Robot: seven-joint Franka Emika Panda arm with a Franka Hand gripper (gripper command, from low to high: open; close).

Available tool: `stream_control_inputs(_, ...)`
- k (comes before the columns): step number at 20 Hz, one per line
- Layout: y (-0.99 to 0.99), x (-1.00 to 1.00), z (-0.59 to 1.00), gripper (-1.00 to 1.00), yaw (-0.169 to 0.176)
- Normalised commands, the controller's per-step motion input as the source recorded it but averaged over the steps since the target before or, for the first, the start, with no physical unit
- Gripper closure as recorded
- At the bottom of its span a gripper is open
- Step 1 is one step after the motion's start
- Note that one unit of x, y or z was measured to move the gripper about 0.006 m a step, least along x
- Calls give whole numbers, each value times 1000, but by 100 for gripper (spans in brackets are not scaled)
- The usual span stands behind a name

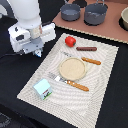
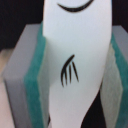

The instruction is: Interact with the objects in diverse but meaningful ways.

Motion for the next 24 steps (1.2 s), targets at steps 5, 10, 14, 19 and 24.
stream_control_inputs(5, -258, 766, 1000, 100, -99)
stream_control_inputs(10, -127, 831, 945, 100, -57)
stream_control_inputs(14, -29, 968, 771, 100, -9)
stream_control_inputs(19, -44, 835, 421, 100, 0)
stream_control_inputs(24, -41, 861, 409, 100, -17)
